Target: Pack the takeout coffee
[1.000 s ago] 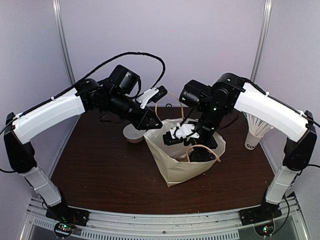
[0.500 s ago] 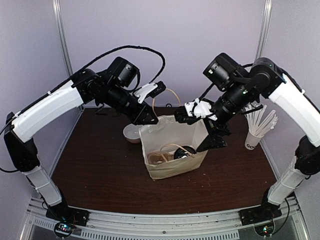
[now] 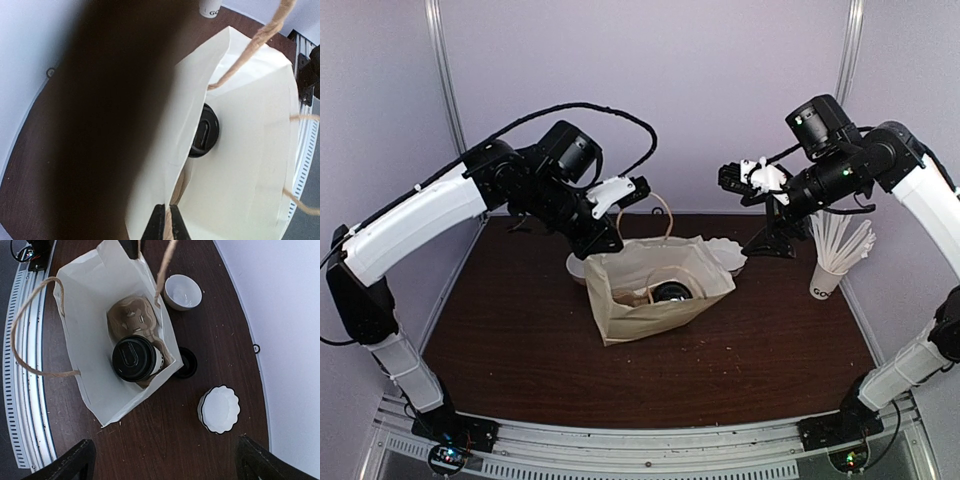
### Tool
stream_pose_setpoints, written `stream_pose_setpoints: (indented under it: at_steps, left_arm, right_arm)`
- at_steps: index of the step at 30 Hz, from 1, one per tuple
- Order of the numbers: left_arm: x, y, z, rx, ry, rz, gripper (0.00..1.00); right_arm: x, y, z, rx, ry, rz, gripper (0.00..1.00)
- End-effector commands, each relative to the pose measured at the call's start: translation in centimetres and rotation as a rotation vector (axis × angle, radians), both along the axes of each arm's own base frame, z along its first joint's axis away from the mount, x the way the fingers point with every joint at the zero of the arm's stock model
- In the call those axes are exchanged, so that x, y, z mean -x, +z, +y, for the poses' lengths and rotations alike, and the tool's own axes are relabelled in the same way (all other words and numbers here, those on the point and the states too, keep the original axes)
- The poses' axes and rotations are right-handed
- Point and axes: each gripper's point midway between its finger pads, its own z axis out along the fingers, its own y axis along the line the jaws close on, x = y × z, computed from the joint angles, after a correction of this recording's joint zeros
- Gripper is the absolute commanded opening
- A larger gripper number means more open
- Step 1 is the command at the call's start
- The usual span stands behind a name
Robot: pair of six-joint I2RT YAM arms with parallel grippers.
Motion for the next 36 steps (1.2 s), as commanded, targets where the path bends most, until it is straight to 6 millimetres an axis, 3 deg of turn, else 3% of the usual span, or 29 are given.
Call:
stream_pose_setpoints:
  at_steps: [1, 3, 6, 9, 17, 22, 30, 36]
  left_arm:
    - [0.9, 0.0, -0.5, -0.017, -0.046, -0.056, 0.0]
    - [1.5, 0.1, -1.0, -0.014, -0.061, -0.059, 0.01]
    - [2.2, 0.3, -1.3, -0.016, -0.071, -0.071, 0.24]
    - [3.2, 0.3, -1.7, -0.018, -0.081, -0.07, 0.33]
    - [4.9, -0.8, -3.0, -0.062, -0.051, -0.188, 0.43]
    - [5.7, -1.2, -3.4, -0.037, -0.03, -0.203, 0.45]
    - [4.5, -0.6, -2.8, -0.035, 0.016, -0.259, 0.47]
    - [0.8, -0.7, -1.2, -0.069, 0.075, -0.279, 0.52]
  right_arm:
    - [-1.5, -1.0, -1.2, -0.015, -0.082, -0.001, 0.99]
    - [-1.7, -1.5, -1.5, -0.012, -0.095, 0.008, 0.99]
    - [-2.1, -2.0, -1.8, -0.011, -0.115, 0.024, 0.99]
    - [-2.4, -2.1, -2.1, -0.02, -0.129, 0.033, 1.0]
    - [-2.8, -2.9, -2.8, -0.026, -0.156, 0.069, 1.0]
    - [-2.8, -3.5, -3.0, -0.023, -0.157, 0.089, 0.99]
    - [-3.3, -3.4, -3.3, -0.027, -0.172, 0.091, 0.99]
    - [-3.5, -3.5, -3.4, -0.033, -0.186, 0.102, 0.99]
